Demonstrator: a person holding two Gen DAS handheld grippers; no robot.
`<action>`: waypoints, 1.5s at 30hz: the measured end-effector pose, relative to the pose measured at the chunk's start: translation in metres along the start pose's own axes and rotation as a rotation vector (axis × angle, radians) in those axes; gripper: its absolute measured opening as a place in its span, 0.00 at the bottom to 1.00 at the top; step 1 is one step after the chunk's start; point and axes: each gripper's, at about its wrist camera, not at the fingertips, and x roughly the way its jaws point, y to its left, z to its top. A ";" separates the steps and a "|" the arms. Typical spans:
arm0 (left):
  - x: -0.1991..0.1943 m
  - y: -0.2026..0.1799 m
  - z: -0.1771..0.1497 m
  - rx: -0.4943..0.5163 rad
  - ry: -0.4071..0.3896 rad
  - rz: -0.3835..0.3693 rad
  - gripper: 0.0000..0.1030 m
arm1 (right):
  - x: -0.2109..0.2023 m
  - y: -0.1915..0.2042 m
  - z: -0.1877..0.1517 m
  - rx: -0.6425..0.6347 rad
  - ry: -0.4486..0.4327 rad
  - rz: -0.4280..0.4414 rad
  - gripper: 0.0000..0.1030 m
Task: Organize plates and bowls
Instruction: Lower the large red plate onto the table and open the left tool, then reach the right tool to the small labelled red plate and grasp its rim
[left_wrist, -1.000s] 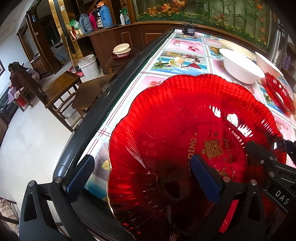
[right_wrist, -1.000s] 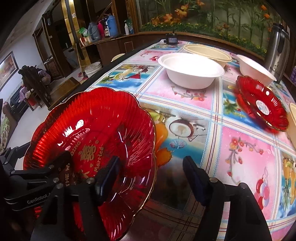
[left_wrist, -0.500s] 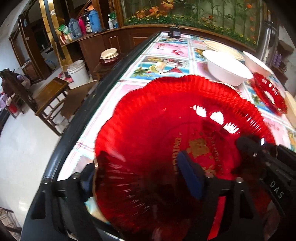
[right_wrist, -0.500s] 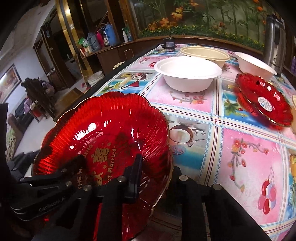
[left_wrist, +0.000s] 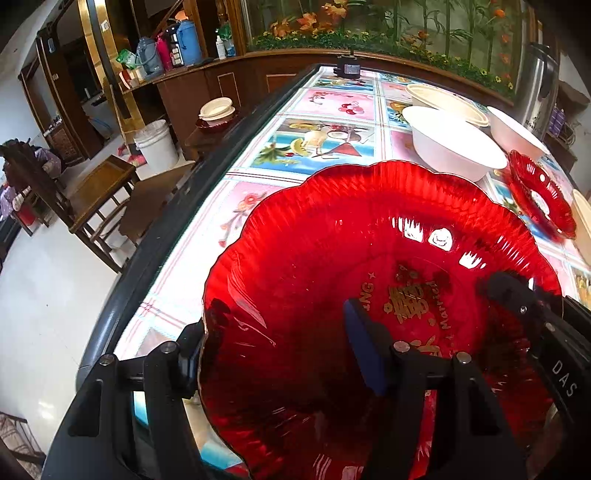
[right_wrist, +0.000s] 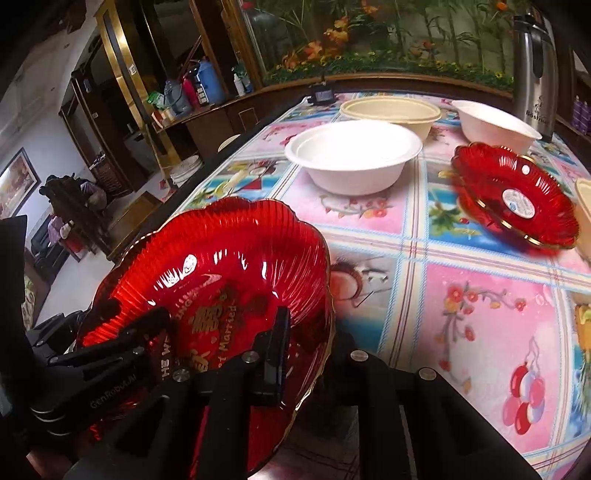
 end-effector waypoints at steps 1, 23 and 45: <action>0.001 -0.002 0.002 0.001 0.000 -0.002 0.63 | -0.001 -0.002 0.002 0.007 -0.006 -0.004 0.15; -0.081 -0.001 -0.002 0.029 -0.235 0.073 0.79 | -0.044 -0.034 0.004 -0.005 -0.057 -0.001 0.45; -0.052 -0.178 0.090 0.114 -0.028 -0.255 0.81 | -0.074 -0.224 0.022 0.550 -0.170 0.047 0.52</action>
